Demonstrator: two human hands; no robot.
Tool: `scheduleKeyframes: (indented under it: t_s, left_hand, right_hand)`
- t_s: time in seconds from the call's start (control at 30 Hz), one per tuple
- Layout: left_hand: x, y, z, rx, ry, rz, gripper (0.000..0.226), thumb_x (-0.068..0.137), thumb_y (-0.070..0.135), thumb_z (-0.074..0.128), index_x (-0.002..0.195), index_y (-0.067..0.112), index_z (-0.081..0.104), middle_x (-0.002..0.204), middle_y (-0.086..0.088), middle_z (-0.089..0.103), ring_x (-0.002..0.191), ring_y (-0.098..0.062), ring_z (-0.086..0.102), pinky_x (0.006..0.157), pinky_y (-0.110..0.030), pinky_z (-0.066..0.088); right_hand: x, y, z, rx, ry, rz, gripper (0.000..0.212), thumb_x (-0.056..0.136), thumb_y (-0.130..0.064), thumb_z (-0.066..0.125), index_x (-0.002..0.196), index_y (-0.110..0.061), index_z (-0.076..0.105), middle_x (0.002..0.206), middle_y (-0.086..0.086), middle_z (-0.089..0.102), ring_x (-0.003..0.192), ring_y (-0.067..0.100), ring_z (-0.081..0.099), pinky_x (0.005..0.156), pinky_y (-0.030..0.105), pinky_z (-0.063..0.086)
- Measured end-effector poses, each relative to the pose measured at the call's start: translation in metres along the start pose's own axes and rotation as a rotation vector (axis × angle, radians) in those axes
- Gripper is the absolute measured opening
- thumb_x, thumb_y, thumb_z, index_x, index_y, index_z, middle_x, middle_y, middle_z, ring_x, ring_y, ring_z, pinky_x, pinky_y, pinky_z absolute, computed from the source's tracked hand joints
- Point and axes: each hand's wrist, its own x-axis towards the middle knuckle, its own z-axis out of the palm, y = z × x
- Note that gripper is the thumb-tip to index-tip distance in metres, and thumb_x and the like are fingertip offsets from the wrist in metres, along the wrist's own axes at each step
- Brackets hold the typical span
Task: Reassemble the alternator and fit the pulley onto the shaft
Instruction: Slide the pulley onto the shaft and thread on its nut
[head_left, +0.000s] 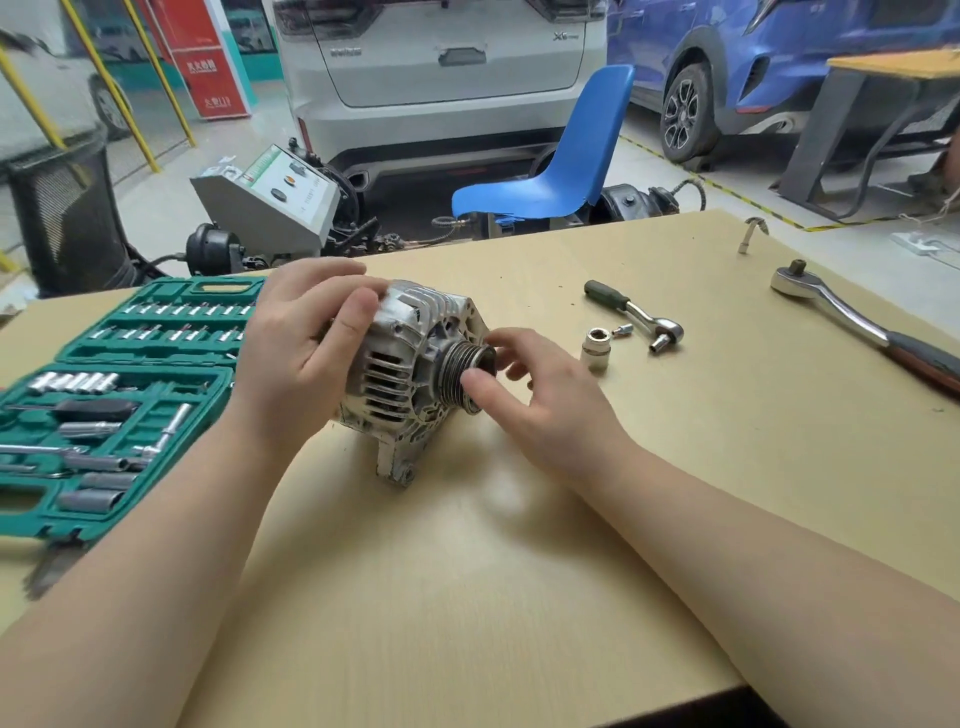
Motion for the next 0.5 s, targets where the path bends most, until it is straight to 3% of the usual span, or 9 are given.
scheduleKeyframes:
  t_s: [0.13,0.27,0.33,0.43,0.5]
  left_hand:
    - [-0.016,-0.019,-0.001,-0.183,0.025,-0.316,0.037,0.110,0.052,0.045,0.135,0.037,0.068,0.135,0.014,0.067,0.134,-0.013,0.059,0.118,-0.049,0.044]
    - [-0.029,-0.033,0.009,-0.489,0.066,-0.582,0.052,0.102,0.074,0.045,0.134,0.041,0.069,0.130,0.016,0.073,0.123,-0.007,0.068,0.104,-0.036,0.055]
    - [-0.030,-0.039,0.014,-0.686,0.063,-0.692,0.056,0.094,0.074,0.061,0.131,0.035,0.072,0.125,0.013,0.078,0.121,-0.014,0.072,0.099,-0.034,0.059]
    - [-0.029,-0.050,0.015,-0.943,0.024,-0.787,0.076,0.078,0.069,0.085,0.136,0.022,0.073,0.138,-0.007,0.074,0.134,-0.030,0.067,0.118,-0.059,0.046]
    - [-0.029,-0.053,0.013,-1.009,-0.010,-0.781,0.076,0.078,0.064,0.089,0.135,0.017,0.074,0.142,-0.016,0.070,0.138,-0.042,0.061,0.120,-0.071,0.040]
  right_hand:
    - [-0.004,-0.006,0.004,0.031,0.025,-0.020,0.056,0.080,-0.073,0.061,0.121,-0.035,0.059,0.094,-0.023,0.066,0.089,0.002,0.062,0.078,0.025,0.051]
    - [-0.003,-0.004,0.007,0.082,0.009,-0.007,0.055,0.082,-0.068,0.064,0.124,-0.032,0.059,0.096,-0.019,0.067,0.087,0.006,0.063,0.081,0.035,0.054]
    - [-0.003,-0.002,0.009,0.095,-0.026,-0.006,0.060,0.085,-0.069,0.061,0.131,-0.031,0.056,0.103,-0.018,0.066,0.092,0.004,0.062,0.083,0.033,0.054]
    - [-0.004,0.000,0.011,0.102,-0.054,0.004,0.066,0.087,-0.067,0.058,0.140,-0.029,0.052,0.116,-0.014,0.065,0.102,0.005,0.061,0.087,0.030,0.052]
    - [-0.002,0.003,0.011,0.127,-0.048,0.016,0.062,0.089,-0.061,0.058,0.142,-0.028,0.051,0.116,-0.015,0.065,0.102,0.003,0.061,0.086,0.022,0.049]
